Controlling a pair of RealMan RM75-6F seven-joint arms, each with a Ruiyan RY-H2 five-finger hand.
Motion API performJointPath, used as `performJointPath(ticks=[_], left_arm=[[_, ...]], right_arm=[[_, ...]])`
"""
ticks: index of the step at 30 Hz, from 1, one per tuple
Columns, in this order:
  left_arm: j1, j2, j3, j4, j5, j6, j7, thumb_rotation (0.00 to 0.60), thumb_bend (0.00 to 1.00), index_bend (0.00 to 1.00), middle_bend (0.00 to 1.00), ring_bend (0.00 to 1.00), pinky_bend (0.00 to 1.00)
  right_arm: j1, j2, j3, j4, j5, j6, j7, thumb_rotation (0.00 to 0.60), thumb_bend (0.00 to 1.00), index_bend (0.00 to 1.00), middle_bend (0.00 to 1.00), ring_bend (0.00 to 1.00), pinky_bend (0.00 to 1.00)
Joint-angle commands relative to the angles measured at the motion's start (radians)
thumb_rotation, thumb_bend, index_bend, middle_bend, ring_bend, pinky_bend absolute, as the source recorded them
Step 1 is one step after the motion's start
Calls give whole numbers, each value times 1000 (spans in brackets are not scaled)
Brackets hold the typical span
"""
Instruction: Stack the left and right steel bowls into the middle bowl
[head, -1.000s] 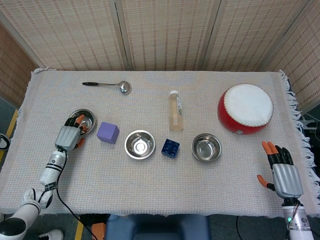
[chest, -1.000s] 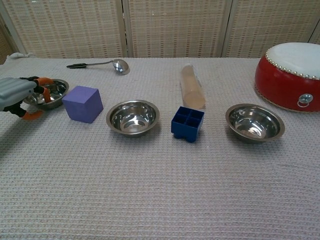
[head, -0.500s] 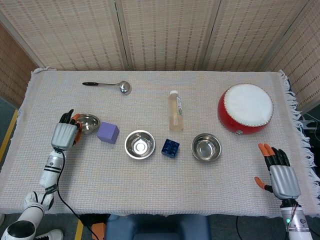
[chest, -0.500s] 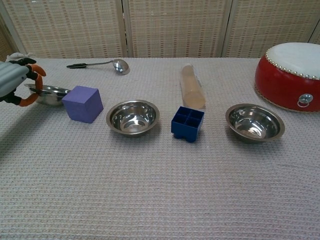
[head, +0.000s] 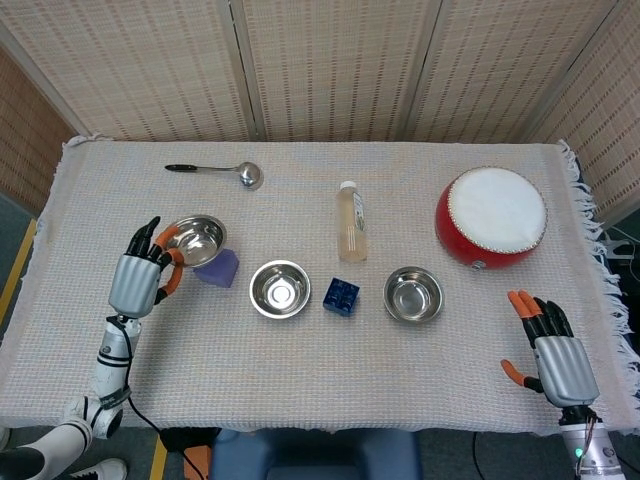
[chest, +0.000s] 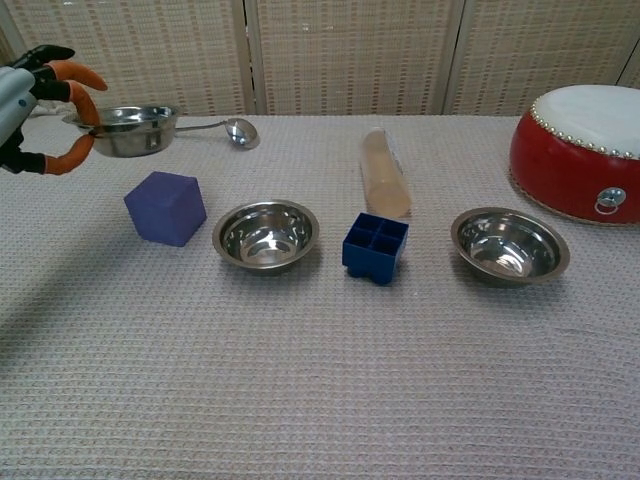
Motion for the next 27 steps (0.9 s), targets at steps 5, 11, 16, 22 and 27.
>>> performJointPath(ticks=[5, 11, 16, 22, 27], left_arm=[[-33, 90, 9, -488, 42, -56, 356, 600, 687, 732, 204, 21, 171], [-64, 9, -1, -520, 36, -116, 440, 600, 690, 729, 202, 17, 168], [-78, -38, 5, -488, 29, -166, 471, 600, 687, 720, 203, 17, 168], [-74, -33, 39, -475, 5, -261, 456, 600, 604, 530, 149, 4, 146], [-86, -7, 25, -513, -41, -340, 507, 600, 481, 43, 5, 0, 103]], right_arm=[[8, 27, -14, -12, -27, -18, 51, 600, 132, 0, 0, 0, 0], [5, 40, -18, -19, -34, -14, 74, 600, 132, 0, 0, 0, 0], [2, 49, -19, -27, -37, -8, 85, 600, 132, 0, 0, 0, 0], [-3, 51, -13, -26, -31, 2, 88, 600, 132, 0, 0, 0, 0], [-3, 53, -13, -34, -27, -1, 85, 600, 132, 0, 0, 0, 0]])
